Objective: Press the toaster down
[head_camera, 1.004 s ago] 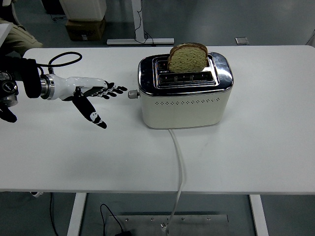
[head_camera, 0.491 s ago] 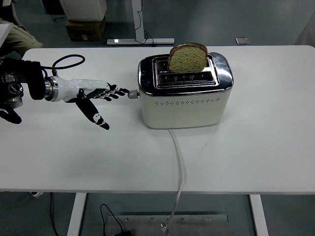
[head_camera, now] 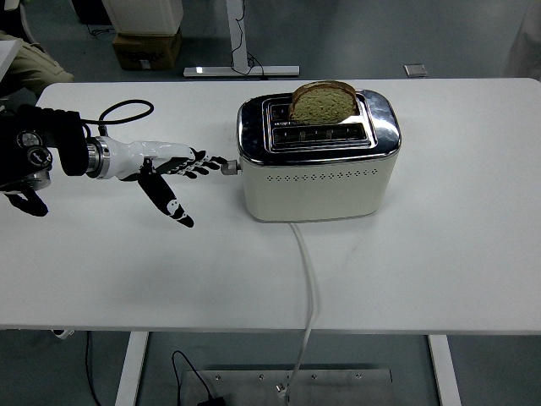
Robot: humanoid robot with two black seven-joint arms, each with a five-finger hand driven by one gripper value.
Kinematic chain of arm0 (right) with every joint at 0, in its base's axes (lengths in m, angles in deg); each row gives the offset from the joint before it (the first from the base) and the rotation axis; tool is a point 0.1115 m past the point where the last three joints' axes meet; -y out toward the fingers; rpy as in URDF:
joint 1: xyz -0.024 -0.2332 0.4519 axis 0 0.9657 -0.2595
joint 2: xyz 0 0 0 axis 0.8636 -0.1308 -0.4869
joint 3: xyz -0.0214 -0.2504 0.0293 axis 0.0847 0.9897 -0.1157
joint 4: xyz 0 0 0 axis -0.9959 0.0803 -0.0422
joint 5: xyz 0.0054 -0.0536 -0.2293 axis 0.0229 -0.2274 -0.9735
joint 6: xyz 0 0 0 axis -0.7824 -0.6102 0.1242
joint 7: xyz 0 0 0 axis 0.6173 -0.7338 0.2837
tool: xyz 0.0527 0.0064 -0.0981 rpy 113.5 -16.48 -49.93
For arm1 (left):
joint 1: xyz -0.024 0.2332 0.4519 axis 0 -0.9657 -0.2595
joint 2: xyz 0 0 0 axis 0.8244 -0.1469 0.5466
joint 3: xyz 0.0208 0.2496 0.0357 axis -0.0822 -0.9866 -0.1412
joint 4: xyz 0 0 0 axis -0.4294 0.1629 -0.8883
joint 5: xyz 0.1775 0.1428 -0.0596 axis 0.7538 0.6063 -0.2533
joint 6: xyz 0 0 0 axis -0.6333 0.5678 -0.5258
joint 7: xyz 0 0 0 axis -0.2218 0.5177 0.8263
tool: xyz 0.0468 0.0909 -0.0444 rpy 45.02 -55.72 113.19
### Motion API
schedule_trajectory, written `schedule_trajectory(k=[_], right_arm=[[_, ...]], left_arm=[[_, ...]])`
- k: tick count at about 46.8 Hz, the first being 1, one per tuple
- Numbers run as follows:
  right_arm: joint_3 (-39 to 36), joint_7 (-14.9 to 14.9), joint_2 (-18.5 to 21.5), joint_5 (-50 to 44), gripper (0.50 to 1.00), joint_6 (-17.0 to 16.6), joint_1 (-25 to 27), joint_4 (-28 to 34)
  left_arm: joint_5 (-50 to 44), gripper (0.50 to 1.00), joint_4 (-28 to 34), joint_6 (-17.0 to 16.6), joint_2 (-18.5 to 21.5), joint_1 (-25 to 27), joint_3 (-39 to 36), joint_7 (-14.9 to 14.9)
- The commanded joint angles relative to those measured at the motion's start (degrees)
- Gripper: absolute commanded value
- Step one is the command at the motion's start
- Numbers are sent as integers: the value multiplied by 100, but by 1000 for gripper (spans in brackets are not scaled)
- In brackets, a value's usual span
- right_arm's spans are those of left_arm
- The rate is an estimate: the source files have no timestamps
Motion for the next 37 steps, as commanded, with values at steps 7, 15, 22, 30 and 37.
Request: schedule_trajectory(k=[7, 15, 22, 30, 37], right_arm=[[0, 0, 0, 0, 998, 3, 0, 4], [0, 0, 0, 0, 998, 3, 0, 4], [0, 0, 0, 0, 998, 3, 0, 4], [0, 0, 0, 0, 998, -5, 0, 4], [0, 0, 0, 0, 998, 3, 0, 4]], left_arm=[[0, 1000, -66, -6, -103, -57, -8, 0], [0, 1000, -110, -6, -156, -93, -8, 0], [9, 1000, -154, -6, -218, -101, -8, 0], [9, 1000, -198, -6, -218, -136, -8, 0], [9, 1000, -206, -23, -218, -233, -8, 0]])
